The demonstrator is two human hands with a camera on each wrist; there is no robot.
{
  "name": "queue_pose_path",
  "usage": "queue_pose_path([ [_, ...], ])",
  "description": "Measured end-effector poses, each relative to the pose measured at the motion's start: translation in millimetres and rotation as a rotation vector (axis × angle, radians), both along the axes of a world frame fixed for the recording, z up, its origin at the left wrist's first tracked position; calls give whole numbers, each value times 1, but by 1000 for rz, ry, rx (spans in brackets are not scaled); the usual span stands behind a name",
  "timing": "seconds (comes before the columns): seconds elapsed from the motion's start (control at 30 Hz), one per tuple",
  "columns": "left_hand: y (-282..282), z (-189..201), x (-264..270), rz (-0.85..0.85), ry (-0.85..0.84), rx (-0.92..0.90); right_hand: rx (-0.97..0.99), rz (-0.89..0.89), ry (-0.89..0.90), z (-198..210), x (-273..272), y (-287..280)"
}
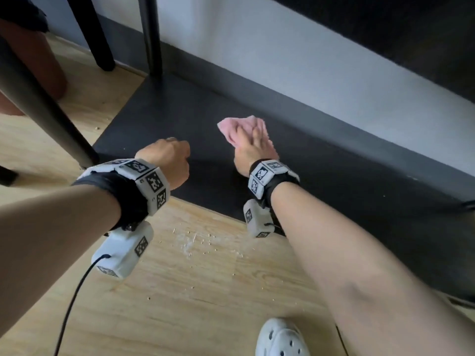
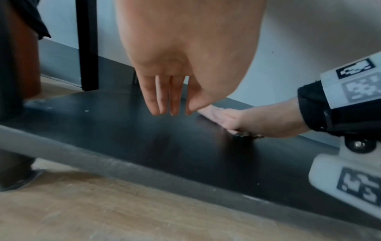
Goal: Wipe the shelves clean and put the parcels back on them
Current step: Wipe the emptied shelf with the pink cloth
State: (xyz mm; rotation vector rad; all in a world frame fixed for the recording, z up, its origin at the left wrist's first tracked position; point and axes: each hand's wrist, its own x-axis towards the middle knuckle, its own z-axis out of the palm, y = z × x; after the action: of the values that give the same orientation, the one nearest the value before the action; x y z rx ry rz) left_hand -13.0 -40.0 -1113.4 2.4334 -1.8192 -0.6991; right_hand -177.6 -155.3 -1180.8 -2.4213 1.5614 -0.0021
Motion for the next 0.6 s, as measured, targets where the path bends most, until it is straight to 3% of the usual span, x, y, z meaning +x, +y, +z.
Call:
queue_pose_path([
  [0.07, -11, 4, -11, -27, -25, 42, 106, 59, 12, 3, 22, 10],
  [0.17, -21, 5, -19, -101, -71, 45, -26, 253, 19, -7, 11, -9],
  [0.2, -21, 4, -21, -119, -69, 47, -82, 237, 12, -7, -5, -16],
  [0.3, -18, -1, -30, -170, -50, 47, -101, -109, -121, -13, -69, -25],
  [0.37, -18, -4, -37, -207, -47, 51, -64, -202, -117, -17, -106, -11],
  [0.47, -23, -2, -51, -242, -36, 53, -18, -212, -63, -18, -128, 32],
  [0.6, -28, 5, -77, -272, -19, 32, 36, -48, -38, -21, -100, 59],
])
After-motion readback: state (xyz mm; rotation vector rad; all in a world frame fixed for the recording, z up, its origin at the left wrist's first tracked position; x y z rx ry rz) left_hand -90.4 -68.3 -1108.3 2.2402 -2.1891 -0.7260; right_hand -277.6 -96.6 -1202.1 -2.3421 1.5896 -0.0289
